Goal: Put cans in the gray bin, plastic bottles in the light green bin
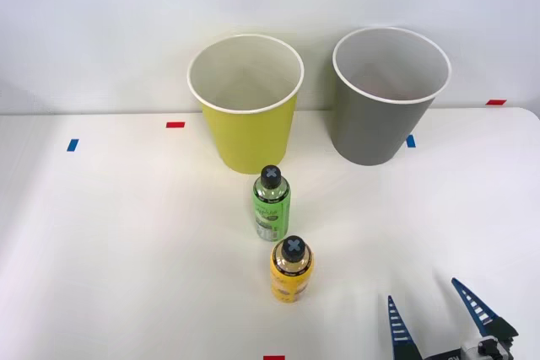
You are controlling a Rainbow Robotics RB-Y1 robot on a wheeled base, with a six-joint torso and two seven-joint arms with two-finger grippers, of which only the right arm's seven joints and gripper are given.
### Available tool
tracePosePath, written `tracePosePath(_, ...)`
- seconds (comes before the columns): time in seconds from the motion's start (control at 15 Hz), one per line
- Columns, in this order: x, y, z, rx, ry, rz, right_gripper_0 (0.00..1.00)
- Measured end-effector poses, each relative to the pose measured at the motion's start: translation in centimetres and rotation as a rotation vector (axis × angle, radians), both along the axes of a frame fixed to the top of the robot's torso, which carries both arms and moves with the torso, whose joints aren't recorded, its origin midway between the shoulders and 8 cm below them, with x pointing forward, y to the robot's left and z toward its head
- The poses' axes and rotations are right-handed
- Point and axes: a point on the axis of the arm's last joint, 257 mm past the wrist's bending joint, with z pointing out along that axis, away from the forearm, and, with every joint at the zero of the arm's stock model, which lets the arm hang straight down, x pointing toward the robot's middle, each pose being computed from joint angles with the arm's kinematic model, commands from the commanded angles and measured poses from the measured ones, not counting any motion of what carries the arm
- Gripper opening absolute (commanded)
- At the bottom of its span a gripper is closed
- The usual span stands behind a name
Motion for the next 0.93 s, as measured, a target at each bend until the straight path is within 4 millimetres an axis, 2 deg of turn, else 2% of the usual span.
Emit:
tracePosePath(0.2,-0.1,0.0,-0.2,0.0,0.006,-0.001,1.0)
tracePosePath(0.33,-0.8,0.0,-2.2,0.017,0.047,-0.008,1.0)
tracePosePath(0.67,-0.8,1.4,-1.3,0.018,0.017,0.077,1.0)
tracePosePath(0.93,-0.8,3.9,0.3,0.053,-0.027,0.202,1.0)
